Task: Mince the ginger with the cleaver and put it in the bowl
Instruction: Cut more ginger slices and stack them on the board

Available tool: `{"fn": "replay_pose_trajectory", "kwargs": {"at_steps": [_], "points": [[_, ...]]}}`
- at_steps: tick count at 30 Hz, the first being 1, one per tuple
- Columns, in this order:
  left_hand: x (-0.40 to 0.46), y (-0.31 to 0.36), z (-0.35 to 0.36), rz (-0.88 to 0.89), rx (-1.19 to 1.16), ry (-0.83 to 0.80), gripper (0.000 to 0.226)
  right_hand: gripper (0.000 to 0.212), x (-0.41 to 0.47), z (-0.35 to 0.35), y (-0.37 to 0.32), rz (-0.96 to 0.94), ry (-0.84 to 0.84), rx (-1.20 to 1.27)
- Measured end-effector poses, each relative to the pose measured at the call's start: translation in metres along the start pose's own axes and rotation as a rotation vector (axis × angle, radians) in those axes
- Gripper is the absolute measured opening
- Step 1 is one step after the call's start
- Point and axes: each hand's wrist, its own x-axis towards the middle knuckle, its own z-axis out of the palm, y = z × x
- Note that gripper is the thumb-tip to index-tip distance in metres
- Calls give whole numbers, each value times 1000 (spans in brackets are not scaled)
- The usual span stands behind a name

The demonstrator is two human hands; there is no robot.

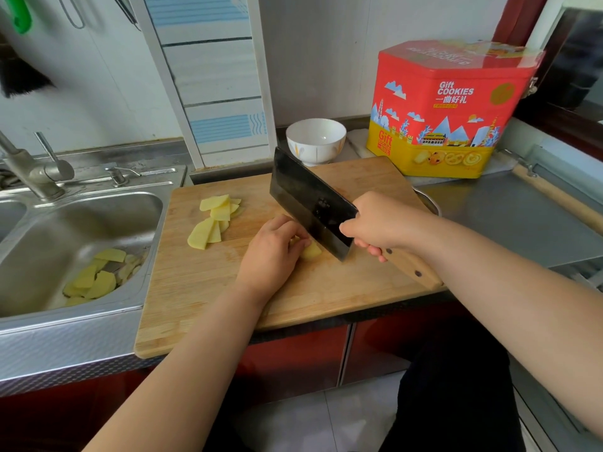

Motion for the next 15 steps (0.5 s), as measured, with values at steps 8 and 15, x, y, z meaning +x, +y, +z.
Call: {"fn": "replay_pose_trajectory", "kwargs": {"at_steps": [8,15], "points": [[0,-2,1,5,-1,3,7,24,-15,-1,-13,-32,-17,-77],[0,-1,0,-5,-1,-15,7,21,-15,-5,-29,-14,-49,-182]]}}
